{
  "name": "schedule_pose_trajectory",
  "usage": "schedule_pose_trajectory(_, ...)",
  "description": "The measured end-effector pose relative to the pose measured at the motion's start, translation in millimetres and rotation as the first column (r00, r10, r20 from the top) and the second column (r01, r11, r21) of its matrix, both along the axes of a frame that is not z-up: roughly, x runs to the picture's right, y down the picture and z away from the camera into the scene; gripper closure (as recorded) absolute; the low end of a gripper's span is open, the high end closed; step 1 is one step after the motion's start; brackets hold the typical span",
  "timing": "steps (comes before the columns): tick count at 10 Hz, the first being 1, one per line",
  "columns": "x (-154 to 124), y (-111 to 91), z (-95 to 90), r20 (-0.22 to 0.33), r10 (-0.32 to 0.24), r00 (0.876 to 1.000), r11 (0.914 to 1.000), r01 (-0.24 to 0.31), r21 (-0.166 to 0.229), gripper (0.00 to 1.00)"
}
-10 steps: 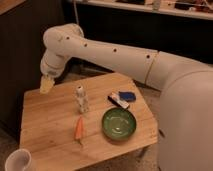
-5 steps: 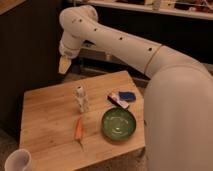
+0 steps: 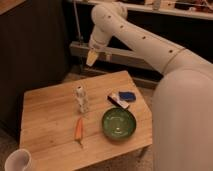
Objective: Move the arm in a circular motion
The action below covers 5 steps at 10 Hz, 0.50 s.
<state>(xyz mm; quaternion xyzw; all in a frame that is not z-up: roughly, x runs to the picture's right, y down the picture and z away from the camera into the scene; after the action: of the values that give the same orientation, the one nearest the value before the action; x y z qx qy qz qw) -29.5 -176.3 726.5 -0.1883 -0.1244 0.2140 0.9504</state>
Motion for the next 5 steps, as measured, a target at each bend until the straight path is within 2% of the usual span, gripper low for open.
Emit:
schedule_pose_trajectory(2,53,7,2.3,-0.048,0.072,0.996,0.9974,-0.071,0.005,0.35)
schedule_pose_trajectory(5,133,32,-1.2,-0.134,0.146,0.980,0.9892,-0.146,0.013,0.35)
